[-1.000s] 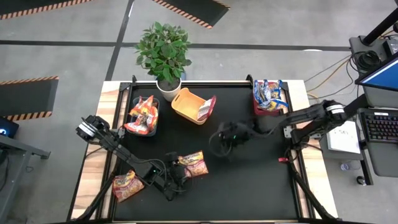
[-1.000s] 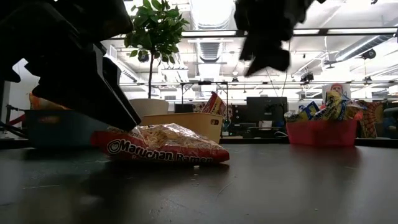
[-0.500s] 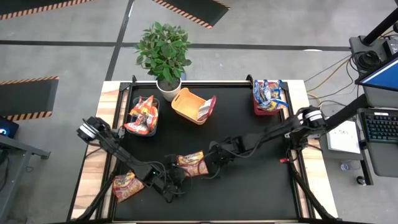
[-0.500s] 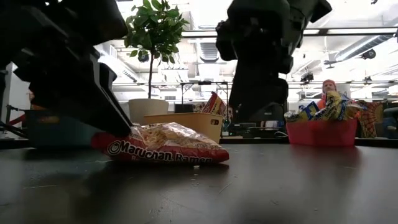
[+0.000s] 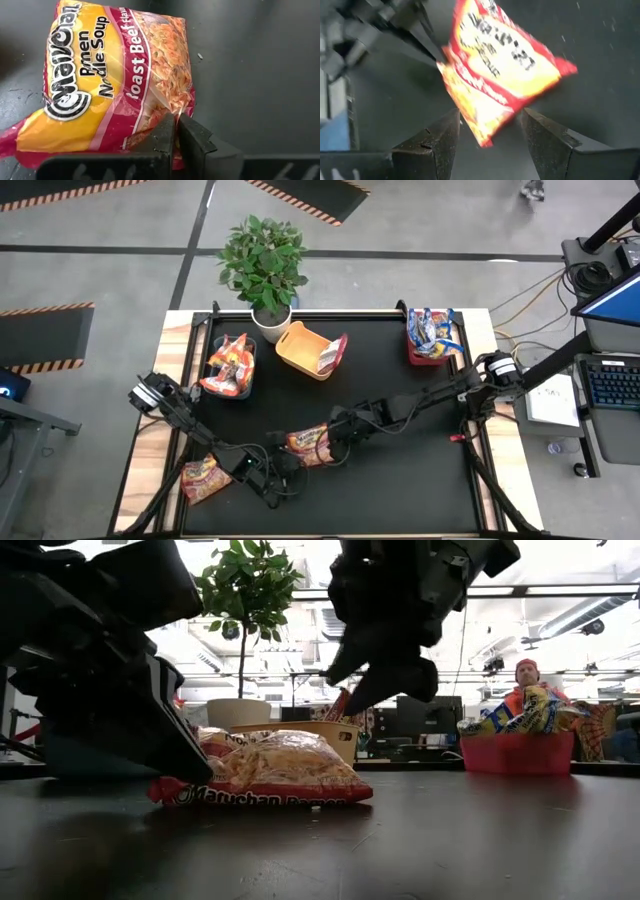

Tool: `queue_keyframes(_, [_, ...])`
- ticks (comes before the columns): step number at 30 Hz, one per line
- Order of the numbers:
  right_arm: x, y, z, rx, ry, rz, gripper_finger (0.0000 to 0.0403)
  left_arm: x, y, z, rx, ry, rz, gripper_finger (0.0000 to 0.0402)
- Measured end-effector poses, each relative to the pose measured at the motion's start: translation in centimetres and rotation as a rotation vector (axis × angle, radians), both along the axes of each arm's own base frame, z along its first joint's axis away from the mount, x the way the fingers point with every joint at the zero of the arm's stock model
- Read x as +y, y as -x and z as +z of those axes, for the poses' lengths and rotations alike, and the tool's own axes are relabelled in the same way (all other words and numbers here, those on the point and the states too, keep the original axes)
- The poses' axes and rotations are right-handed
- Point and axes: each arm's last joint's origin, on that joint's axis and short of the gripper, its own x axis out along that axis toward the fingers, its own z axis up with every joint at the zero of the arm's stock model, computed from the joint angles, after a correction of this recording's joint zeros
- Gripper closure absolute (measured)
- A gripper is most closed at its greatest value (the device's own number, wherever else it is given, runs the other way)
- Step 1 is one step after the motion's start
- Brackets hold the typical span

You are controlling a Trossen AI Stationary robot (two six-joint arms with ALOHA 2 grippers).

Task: Sort Maruchan noodles
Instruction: Put the right red noodle pack into the yellow bin

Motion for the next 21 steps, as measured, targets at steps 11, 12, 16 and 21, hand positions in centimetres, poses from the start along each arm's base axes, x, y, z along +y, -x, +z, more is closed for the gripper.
queue_keyframes(11, [-0.3, -0.3, 0.0, -0.052, 0.016, -0.016, 0.0202, 0.5, 0.9, -1.0, -0.027, 0.039, 0.047, 0.0400])
queue_keyframes(12, [-0.3, -0.3, 0.0, -0.055, 0.026, -0.007, 0.0202, 0.5, 0.9, -1.1, -0.031, 0.041, 0.047, 0.0400])
queue_keyframes(16, [-0.3, -0.3, 0.0, -0.062, 0.056, 0.021, 0.0202, 0.6, 1.1, -1.2, -0.037, 0.044, 0.047, 0.0400])
queue_keyframes(21, [-0.3, -0.3, 0.0, -0.064, 0.071, 0.012, 0.0204, 0.6, 1.0, -1.2, -0.038, 0.043, 0.048, 0.0400])
